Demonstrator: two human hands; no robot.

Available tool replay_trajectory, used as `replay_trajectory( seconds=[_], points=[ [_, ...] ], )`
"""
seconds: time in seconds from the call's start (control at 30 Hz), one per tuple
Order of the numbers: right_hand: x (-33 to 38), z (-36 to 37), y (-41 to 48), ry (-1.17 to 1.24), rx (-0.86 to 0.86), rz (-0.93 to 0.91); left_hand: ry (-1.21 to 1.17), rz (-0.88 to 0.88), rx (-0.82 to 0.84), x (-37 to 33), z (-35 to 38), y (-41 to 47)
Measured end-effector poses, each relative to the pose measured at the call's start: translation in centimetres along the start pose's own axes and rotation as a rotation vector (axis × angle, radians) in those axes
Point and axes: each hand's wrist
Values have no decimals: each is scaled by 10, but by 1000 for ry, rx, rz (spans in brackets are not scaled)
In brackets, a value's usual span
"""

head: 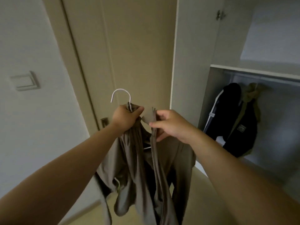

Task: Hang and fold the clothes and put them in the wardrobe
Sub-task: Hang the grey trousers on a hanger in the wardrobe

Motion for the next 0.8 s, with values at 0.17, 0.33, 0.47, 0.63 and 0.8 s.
replay_trajectory(
  seconds=[0.17, 0.33, 0.47, 0.63, 0.8],
  points=[
    [-42, -56, 17, -391, -174, -73, -111, 80, 134, -3, 67, 72],
    [-98, -127, 46, -1035, -629, 54, -234, 210, 368, -16, 146, 147],
    [-134, -175, 58, -840, -661, 279, -249, 324, 574, -31, 215, 210],
    [-168, -218, 46, -807, -955, 446, -91, 559, 789, -66, 302, 262],
    [-185, -253, 17, -927, -1334, 697, -59, 843, 920, -113, 388, 273]
  ],
)
Point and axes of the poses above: each hand's wrist, its own y-axis towards the middle knuckle, its own z-axis out of the palm, x = y × z, and after that the axes turned 10 degrees about x, right-handed
